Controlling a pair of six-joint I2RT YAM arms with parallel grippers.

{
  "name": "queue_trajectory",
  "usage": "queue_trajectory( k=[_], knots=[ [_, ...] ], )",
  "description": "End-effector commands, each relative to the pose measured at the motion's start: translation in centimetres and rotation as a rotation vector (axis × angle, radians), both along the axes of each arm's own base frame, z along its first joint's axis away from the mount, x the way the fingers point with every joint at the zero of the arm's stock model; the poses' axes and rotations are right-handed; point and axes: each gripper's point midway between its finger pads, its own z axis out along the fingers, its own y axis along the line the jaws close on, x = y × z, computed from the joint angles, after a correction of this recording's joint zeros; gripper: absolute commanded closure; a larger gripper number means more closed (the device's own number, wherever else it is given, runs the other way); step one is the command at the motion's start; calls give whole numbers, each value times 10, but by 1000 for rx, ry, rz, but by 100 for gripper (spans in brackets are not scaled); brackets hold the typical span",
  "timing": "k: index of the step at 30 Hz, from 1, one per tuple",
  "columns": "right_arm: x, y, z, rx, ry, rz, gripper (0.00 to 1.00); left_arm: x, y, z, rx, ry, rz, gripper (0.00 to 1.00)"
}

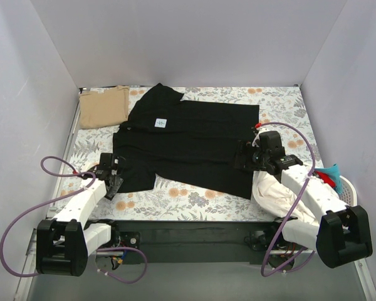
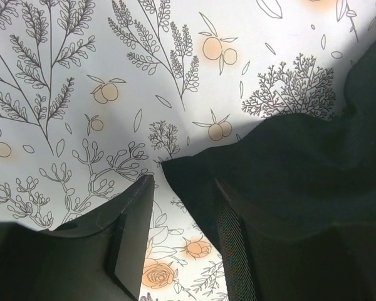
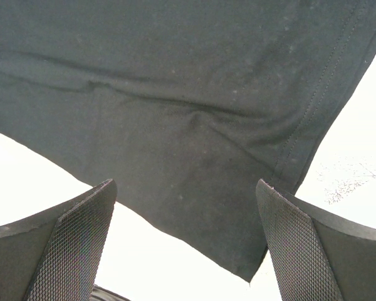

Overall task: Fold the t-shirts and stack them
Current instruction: Fold the tshirt

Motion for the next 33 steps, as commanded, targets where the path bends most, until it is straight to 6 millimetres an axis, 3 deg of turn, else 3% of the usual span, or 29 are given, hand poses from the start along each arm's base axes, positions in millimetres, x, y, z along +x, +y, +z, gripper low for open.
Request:
queue_trajectory(
  k=[1, 14, 19, 24, 28, 33],
  knots=[
    [1, -1, 3, 6, -30, 8, 1, 5, 4, -2, 22, -11, 15, 59],
    [1, -8, 8, 17, -49, -8, 2, 9, 6, -16, 17, 25, 11, 63],
    [1, -8, 9, 21, -54, -8, 2, 11, 3, -17, 3, 15, -17, 100],
    [0, -11, 8, 5, -54, -10, 2, 17, -5, -14, -26, -2, -79, 100],
    [-4, -14, 9, -23, -57, 13, 4, 36, -19, 5, -68, -80, -187, 100],
    [-14, -9, 7, -37, -40, 37, 6, 58, -19, 42, -23, -158, -283, 100]
  ],
)
